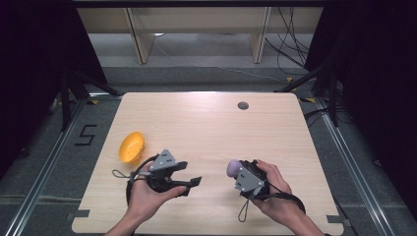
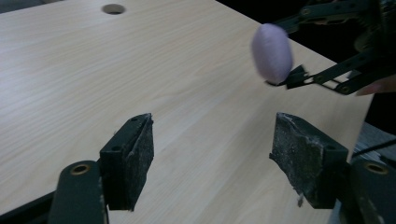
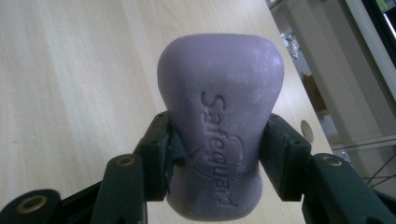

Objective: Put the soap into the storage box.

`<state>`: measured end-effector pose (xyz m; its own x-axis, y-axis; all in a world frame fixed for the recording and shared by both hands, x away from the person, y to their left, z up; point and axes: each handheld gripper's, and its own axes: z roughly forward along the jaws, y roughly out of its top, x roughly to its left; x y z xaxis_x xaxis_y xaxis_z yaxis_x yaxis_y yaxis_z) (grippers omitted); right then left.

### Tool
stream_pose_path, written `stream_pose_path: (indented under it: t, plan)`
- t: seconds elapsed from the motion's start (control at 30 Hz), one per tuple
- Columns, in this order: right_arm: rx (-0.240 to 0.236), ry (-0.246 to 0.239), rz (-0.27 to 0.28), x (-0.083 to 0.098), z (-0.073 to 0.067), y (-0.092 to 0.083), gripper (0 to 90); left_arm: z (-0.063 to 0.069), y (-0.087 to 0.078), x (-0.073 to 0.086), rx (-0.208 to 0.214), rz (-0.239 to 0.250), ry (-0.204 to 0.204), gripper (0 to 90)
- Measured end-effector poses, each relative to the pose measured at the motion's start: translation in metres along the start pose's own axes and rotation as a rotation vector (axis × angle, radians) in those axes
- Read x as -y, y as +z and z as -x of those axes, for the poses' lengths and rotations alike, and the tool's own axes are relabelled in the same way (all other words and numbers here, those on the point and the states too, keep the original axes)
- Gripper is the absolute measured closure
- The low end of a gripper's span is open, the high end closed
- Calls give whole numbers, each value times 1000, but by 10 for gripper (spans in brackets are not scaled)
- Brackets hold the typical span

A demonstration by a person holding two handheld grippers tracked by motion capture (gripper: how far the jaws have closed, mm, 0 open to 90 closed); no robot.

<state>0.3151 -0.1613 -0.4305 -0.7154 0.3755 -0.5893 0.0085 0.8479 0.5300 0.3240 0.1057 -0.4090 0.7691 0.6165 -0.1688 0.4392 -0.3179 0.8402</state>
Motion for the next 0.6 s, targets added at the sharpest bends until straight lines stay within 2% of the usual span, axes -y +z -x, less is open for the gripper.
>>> stream_pose_path:
  t: [0.07, 0.13, 0.2, 0.23, 0.3, 0.37, 0.43, 0.53, 0.6]
  plan:
    - [-12, -2, 3, -2, -3, 1, 505, 6, 11, -8, 30, -17, 23, 291]
    - [-20, -16, 8, -4, -3, 1, 505, 14, 22, -17, 54, -24, 8, 291]
    - [0, -42, -4, -4, -2, 1, 505, 19, 30, -23, 75, -30, 23, 297]
    - [-19, -14, 10, -5, -5, 1, 505, 21, 35, -26, 82, -37, 25, 310]
    - [-23, -13, 9, -5, -5, 1, 505, 24, 46, -31, 97, -49, 17, 333]
    - [-20, -14, 9, -5, -5, 2, 504, 23, 53, -34, 110, -58, -4, 345]
    - [-19, -9, 11, -4, -5, 2, 505, 22, 60, -37, 135, -66, -53, 363]
    - [-23, -27, 12, -3, -4, 2, 505, 20, 67, -40, 150, -85, -75, 386]
    - [-17, -15, 10, -3, -5, 2, 505, 19, 70, -41, 156, -94, -95, 401]
